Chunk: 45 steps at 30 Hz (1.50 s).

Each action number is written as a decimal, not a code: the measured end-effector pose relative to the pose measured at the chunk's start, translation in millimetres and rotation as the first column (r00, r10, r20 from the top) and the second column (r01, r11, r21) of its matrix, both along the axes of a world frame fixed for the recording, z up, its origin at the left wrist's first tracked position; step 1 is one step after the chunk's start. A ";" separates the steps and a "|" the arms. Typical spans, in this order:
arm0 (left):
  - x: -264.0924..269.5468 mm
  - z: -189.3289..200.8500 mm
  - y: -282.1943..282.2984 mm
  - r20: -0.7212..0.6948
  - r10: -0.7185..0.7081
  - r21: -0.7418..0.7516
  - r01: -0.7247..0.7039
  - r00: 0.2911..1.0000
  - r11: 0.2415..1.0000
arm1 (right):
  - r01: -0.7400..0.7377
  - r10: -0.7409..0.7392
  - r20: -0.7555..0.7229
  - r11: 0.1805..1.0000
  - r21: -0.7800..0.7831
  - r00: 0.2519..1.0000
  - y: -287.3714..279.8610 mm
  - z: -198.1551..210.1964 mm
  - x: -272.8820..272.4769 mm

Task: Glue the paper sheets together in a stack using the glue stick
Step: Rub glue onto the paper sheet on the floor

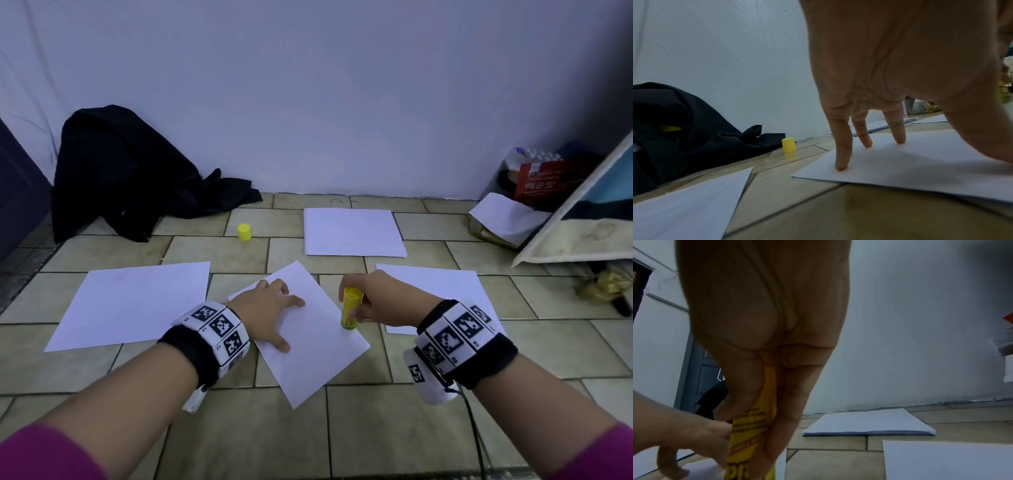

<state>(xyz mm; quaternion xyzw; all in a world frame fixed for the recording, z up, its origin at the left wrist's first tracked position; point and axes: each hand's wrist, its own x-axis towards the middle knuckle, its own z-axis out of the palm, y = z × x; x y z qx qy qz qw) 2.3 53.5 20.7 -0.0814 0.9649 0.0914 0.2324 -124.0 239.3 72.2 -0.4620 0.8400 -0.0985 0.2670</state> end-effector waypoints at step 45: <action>6.5 -10.2 3.8 -0.082 0.045 -0.045 -0.049 0.996 0.998 | 0.264 -0.280 -0.009 0.915 -0.305 0.960 -59.8 -13.2 -23.9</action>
